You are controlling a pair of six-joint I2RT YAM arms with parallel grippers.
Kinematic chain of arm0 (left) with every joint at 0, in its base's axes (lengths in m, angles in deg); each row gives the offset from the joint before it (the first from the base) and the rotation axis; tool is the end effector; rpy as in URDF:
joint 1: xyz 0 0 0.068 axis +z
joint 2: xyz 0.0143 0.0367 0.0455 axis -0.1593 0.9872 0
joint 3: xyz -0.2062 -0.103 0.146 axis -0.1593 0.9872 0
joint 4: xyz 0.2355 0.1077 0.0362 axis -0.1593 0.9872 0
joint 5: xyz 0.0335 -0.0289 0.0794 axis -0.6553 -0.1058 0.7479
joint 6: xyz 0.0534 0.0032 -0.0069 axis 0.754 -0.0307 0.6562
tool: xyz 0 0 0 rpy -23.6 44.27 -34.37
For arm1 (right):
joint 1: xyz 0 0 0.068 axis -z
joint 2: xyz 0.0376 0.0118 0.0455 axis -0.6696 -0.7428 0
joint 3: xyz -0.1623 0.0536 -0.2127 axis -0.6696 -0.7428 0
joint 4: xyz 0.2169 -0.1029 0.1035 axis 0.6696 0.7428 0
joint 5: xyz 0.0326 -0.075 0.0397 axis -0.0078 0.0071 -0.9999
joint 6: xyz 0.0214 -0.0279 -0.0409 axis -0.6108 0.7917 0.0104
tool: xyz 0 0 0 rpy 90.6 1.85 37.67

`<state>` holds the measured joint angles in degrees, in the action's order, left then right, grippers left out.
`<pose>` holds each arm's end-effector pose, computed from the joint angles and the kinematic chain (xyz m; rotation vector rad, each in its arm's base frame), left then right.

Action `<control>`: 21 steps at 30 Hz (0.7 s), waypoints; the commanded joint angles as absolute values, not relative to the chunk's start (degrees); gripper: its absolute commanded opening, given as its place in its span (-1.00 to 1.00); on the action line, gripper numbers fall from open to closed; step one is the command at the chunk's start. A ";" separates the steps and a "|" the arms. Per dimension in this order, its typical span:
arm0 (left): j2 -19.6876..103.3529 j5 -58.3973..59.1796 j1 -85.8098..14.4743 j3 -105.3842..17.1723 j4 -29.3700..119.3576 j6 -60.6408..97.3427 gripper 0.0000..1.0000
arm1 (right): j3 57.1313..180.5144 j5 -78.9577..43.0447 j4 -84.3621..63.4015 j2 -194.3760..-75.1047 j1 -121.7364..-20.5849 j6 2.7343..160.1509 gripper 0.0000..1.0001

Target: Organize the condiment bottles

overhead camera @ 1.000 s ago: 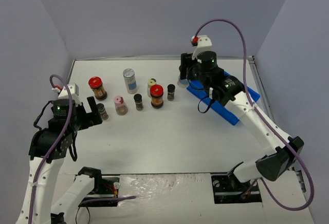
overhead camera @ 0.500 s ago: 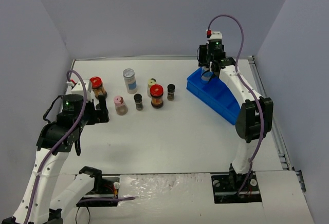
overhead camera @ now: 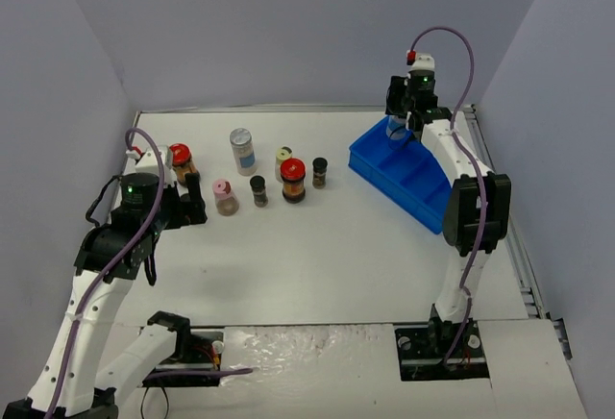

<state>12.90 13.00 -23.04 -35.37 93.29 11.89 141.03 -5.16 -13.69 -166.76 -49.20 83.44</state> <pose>0.1468 -0.0334 0.3803 -0.1224 2.0863 -0.2604 0.4791 0.0570 0.3258 0.0279 1.7909 0.0694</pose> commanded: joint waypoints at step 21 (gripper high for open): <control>18.56 10.98 -23.23 -33.41 81.33 8.40 0.94 | 144.14 -7.61 -26.26 -175.03 -47.22 84.56 -0.38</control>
<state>17.44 12.13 -23.04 -32.87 87.27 8.70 142.08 -8.80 -18.59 -176.89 -47.64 83.87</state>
